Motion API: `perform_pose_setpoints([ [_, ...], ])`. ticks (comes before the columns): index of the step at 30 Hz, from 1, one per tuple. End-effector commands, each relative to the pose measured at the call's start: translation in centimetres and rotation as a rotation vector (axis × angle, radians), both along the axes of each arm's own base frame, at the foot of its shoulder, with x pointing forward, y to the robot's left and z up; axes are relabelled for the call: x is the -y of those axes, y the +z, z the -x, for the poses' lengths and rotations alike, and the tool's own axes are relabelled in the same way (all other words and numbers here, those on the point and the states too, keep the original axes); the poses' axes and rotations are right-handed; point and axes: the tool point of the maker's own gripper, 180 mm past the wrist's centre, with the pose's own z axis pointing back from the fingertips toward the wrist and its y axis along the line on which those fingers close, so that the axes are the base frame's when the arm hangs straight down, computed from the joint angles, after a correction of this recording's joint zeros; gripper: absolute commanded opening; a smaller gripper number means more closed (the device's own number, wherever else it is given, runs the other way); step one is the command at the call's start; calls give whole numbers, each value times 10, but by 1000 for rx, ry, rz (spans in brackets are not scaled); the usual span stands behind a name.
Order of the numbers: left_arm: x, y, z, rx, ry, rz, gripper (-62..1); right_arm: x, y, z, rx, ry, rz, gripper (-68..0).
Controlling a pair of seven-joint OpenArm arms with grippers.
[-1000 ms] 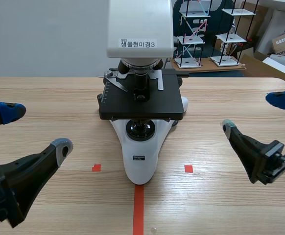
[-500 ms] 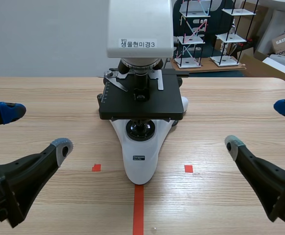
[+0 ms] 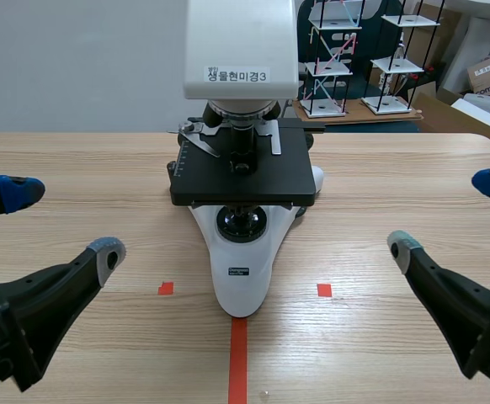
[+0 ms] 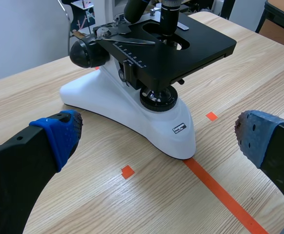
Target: Return to the home posture
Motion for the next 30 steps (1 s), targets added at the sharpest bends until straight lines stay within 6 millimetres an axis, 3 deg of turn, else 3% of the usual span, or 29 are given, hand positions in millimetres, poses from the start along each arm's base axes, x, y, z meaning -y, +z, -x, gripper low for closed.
perform_pose_setpoints([
  [1,0,6,-1,20,6,22,14,-1,15,-6,49,5,-12,4],
  [30,0,6,-1,20,6,22,14,-4,19,-6,60,13,-16,4],
])
